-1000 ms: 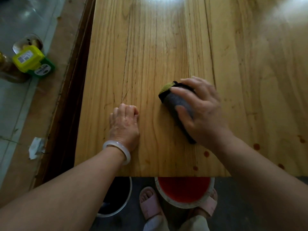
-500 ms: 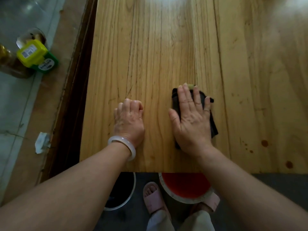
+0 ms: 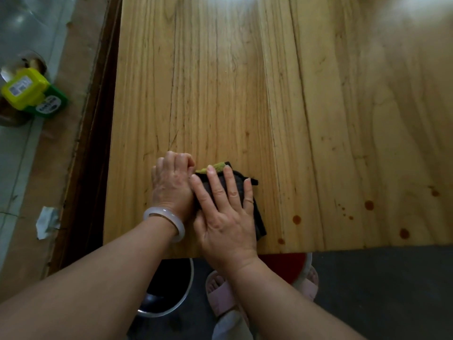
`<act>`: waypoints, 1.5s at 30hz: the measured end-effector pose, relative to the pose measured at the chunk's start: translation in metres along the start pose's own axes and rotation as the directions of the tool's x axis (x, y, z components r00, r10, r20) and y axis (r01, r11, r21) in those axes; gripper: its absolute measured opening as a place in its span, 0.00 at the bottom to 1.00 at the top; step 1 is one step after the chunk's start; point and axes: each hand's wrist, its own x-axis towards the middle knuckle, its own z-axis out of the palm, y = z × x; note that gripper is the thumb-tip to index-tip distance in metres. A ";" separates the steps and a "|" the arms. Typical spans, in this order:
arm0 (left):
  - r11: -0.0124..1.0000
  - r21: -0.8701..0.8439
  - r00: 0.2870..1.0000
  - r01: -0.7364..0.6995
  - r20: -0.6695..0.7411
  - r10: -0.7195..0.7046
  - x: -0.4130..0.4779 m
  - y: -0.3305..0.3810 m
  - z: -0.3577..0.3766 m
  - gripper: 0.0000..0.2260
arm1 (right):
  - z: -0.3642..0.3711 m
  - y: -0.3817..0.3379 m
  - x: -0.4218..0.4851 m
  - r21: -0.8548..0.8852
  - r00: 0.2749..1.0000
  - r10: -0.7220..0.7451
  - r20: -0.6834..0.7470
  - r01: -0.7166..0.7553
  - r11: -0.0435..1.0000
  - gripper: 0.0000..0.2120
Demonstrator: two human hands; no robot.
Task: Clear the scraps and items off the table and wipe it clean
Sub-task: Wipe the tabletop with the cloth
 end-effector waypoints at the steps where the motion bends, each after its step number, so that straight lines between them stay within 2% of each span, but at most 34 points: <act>1: 1.000 0.000 1.000 -0.003 0.002 0.003 0.000 0.001 -0.001 0.11 | -0.002 0.006 -0.002 -0.002 0.999 -0.041 0.008 0.041 0.999 0.30; 6: 1.000 -0.003 1.000 -0.018 -0.005 0.018 0.001 0.001 -0.003 0.09 | -0.014 0.039 -0.008 -0.025 0.992 -0.127 0.009 0.127 0.992 0.29; 18: 1.000 0.004 1.000 -0.011 0.008 0.011 0.001 0.004 -0.005 0.03 | -0.051 0.128 -0.012 -0.035 0.994 -0.070 -0.081 0.068 0.997 0.26; 22: 1.000 0.001 1.000 0.004 0.002 -0.004 0.000 0.004 -0.004 0.03 | -0.060 0.157 -0.012 -0.001 0.982 0.111 -0.154 -0.113 0.994 0.26; 27: 0.999 0.045 0.999 0.025 0.035 -0.027 0.001 0.007 -0.007 0.02 | -0.056 0.149 -0.011 0.045 0.910 0.356 -0.212 -0.355 0.934 0.28; 29: 0.998 0.062 0.998 0.025 0.056 -0.029 0.003 0.008 -0.008 0.03 | -0.054 0.143 -0.013 0.050 0.897 0.389 -0.212 -0.388 0.920 0.28; 31: 0.997 0.071 0.996 0.041 0.082 -0.047 0.006 0.009 -0.009 0.03 | -0.055 0.144 -0.020 0.028 0.934 0.305 -0.187 -0.305 0.952 0.28; 33: 0.995 0.056 0.991 0.084 0.101 -0.089 0.008 0.013 -0.011 0.03 | -0.059 0.151 -0.029 0.013 0.978 0.151 -0.143 -0.151 0.988 0.27; 37: 0.986 0.043 0.984 0.160 0.065 -0.163 0.005 0.039 -0.009 0.03 | -0.070 0.170 -0.044 -0.001 0.998 -0.063 -0.033 0.063 0.998 0.26; 41: 0.999 -0.003 0.997 -0.048 0.062 0.048 -0.003 0.097 0.015 0.05 | -0.076 0.185 -0.049 0.010 0.993 -0.117 -0.008 0.117 0.993 0.26; 45: 0.981 -0.051 0.981 -0.186 0.055 0.189 0.000 0.159 0.042 0.09 | -0.080 0.200 -0.049 0.028 0.996 -0.072 -0.060 0.074 0.997 0.26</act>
